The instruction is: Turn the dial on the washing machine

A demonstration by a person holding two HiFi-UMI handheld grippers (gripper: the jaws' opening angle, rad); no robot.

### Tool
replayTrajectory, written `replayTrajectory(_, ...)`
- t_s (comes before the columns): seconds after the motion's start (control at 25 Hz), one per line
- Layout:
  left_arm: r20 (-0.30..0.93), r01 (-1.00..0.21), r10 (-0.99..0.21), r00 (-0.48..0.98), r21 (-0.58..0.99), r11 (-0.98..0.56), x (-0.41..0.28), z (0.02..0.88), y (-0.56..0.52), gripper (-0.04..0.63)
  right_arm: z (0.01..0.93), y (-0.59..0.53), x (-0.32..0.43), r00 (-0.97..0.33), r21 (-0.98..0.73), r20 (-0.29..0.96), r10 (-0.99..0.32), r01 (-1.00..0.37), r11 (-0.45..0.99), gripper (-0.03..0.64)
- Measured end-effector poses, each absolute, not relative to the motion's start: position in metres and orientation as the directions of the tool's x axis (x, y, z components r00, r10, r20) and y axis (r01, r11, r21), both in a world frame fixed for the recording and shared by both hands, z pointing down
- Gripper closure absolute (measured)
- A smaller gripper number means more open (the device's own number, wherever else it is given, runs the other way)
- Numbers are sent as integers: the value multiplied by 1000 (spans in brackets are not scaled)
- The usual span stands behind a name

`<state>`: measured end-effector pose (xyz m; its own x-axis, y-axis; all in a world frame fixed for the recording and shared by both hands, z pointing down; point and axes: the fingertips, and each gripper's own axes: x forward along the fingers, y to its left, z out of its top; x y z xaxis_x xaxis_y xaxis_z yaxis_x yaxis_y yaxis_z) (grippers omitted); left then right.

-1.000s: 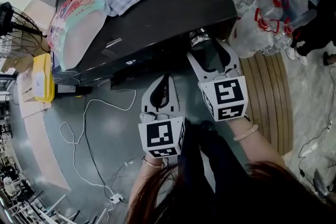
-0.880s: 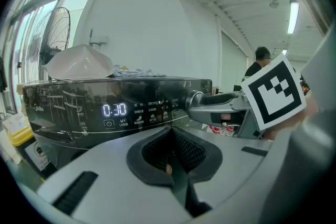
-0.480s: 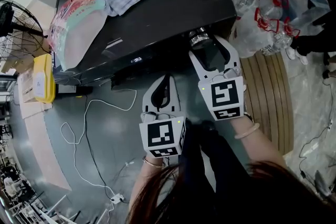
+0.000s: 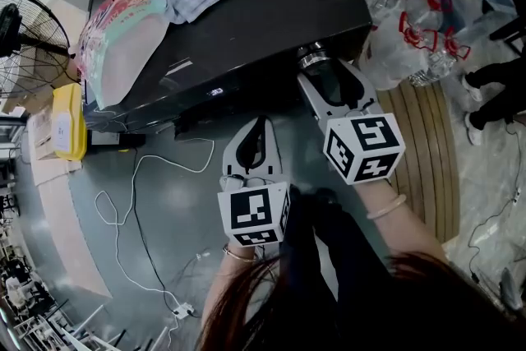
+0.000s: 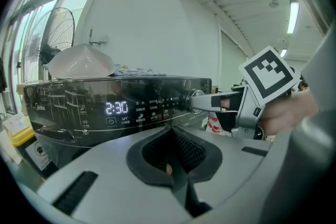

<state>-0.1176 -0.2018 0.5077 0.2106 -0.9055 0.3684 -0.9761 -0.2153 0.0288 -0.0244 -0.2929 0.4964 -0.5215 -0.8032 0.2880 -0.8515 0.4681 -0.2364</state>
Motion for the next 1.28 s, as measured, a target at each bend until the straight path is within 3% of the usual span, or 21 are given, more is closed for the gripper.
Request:
replayTrajectory(0.24,366,-976,-906,212,27,-217,-117,508,-200,581,497,-292,-25,-524,-194,290,-801,-851,487,327)
replayTrajectory(0.56,367,-974,-904,219,27,-225,-115,508,-202,581,491,-288,-34,-493,182,335,-803,-802,568,324)
replayTrajectory(0.8,365,-974,-905,220,26,-226,-114,508,-203,581,490,-288,-36,-483,263,329,-811,-778,570,336)
replayTrajectory(0.92,365,-974,-905,218,28,-223,-114,508,-204,581,489,-289,-34,-490,195,321,-810,-803,563,330)
replayTrajectory(1.16,367,-975,-905,216,30,-220,-115,509,-205,581,493,-293,-25,-527,-165,293,-798,-850,501,330)
replayTrajectory(1.28,367,-975,-904,217,30,-221,-113,510,-205,581,493,-293,-23,-532,-250,287,-797,-844,474,330)
